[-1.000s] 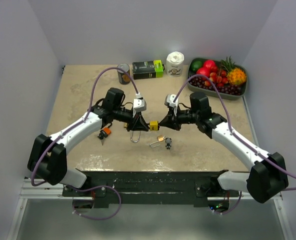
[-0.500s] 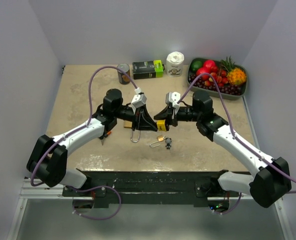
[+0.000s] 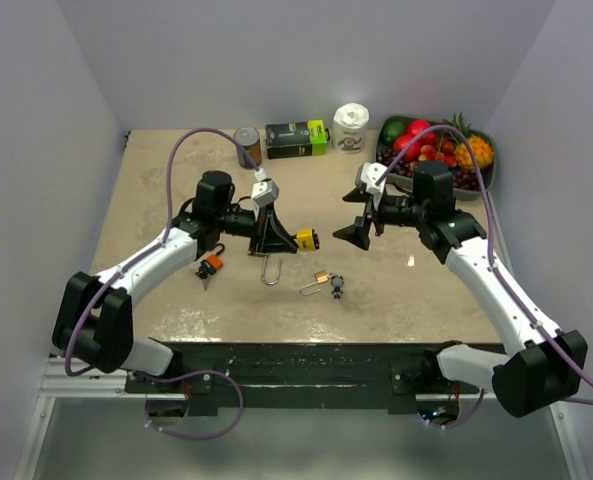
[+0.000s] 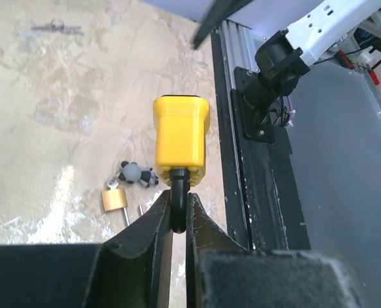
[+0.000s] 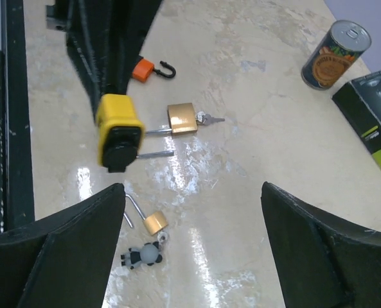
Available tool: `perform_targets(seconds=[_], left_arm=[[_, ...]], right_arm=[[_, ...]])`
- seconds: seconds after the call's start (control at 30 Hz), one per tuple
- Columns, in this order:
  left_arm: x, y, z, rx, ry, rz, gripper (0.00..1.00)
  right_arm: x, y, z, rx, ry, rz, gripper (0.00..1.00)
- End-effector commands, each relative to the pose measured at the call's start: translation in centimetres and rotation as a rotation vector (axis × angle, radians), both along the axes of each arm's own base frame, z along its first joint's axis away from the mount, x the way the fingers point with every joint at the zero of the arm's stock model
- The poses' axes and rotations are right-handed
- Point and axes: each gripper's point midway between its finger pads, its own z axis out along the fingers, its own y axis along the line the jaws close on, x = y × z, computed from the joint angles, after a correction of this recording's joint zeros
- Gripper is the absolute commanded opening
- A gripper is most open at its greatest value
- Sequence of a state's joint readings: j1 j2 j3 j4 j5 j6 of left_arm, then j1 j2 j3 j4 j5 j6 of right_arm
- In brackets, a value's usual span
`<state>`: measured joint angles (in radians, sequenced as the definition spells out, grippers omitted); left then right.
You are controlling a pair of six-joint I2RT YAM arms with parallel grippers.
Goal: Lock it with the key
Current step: Adjust the lock.
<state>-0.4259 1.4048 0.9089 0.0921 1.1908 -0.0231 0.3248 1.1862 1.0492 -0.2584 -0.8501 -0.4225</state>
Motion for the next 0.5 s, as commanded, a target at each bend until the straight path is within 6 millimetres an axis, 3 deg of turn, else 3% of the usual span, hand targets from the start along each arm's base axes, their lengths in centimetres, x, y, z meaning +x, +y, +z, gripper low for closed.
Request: perform_targets(seconds=[0.0, 0.13, 0.4, 0.47], left_arm=[[1.4, -0.2, 0.4, 0.056, 0.025, 0.010, 0.00], [1.6, -0.8, 0.8, 0.048, 0.158, 0.002, 0.00], [1.8, -1.0, 1.4, 0.023, 0.138, 0.000, 0.00], [1.9, -1.2, 1.7, 0.008, 0.123, -0.005, 0.00]], right_arm=[[-1.8, 0.0, 0.1, -0.114, -0.081, 0.106, 0.89], [-2.1, 1.1, 0.0, -0.173, -0.191, 0.151, 0.87], [-2.0, 2.8, 0.1, -0.164, -0.245, 0.209, 0.83], [-2.1, 3.1, -0.5, -0.167, -0.206, 0.220, 0.76]])
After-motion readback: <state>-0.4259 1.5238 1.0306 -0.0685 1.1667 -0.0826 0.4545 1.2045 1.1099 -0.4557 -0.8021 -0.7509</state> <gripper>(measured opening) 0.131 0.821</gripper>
